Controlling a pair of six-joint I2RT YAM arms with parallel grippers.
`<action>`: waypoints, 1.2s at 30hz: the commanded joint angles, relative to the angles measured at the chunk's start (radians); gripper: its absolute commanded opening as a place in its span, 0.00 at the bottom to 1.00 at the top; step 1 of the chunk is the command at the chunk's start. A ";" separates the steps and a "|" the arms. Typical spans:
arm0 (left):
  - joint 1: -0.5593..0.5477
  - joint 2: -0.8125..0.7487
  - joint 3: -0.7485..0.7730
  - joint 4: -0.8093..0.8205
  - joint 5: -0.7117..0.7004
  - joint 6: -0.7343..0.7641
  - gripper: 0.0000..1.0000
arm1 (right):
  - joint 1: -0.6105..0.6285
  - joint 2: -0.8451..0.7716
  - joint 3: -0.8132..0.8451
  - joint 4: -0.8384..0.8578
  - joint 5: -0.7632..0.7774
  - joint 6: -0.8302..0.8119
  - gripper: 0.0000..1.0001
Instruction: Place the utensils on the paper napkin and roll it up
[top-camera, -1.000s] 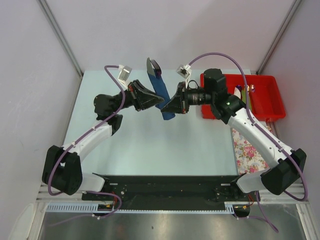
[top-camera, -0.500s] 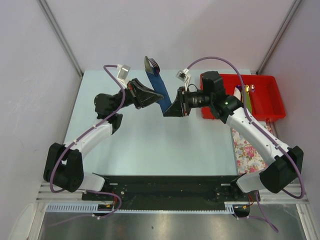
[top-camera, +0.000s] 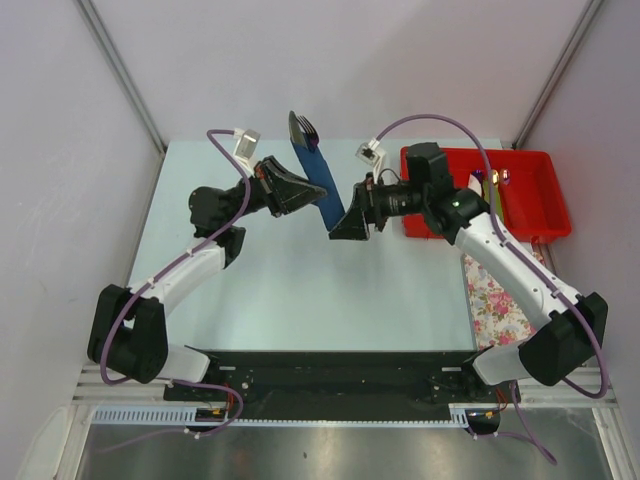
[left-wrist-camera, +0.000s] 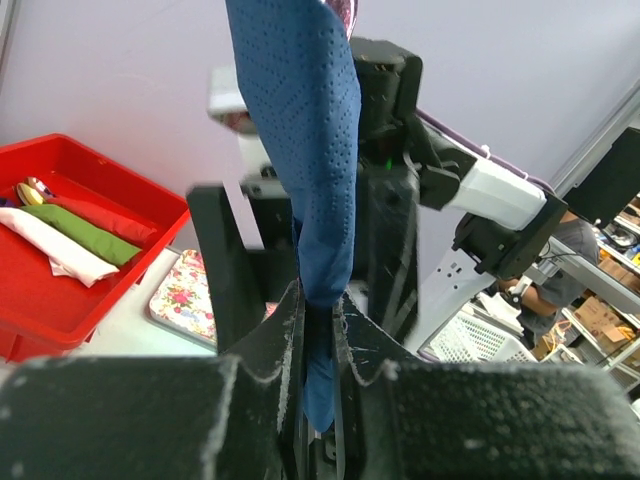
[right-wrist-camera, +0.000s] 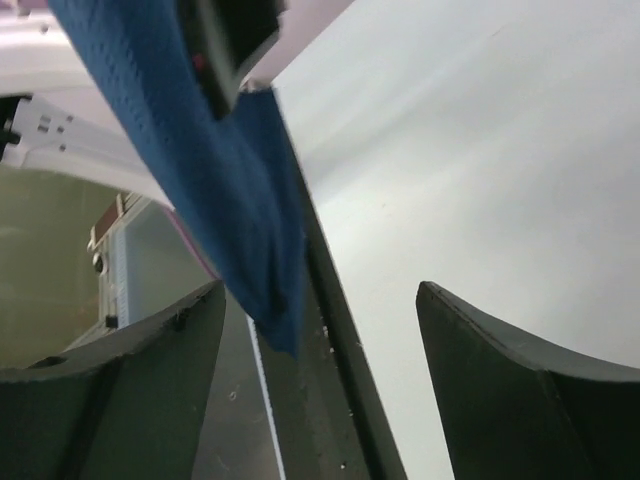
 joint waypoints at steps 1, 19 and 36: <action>-0.008 -0.038 0.007 0.061 -0.019 0.005 0.00 | -0.061 -0.022 0.118 -0.031 0.053 -0.029 0.82; -0.037 -0.035 0.016 0.084 -0.026 -0.015 0.00 | -0.010 0.044 0.169 0.053 -0.014 0.017 0.70; -0.031 -0.031 0.020 0.024 -0.053 0.039 0.46 | -0.047 0.043 0.163 0.039 -0.001 0.048 0.00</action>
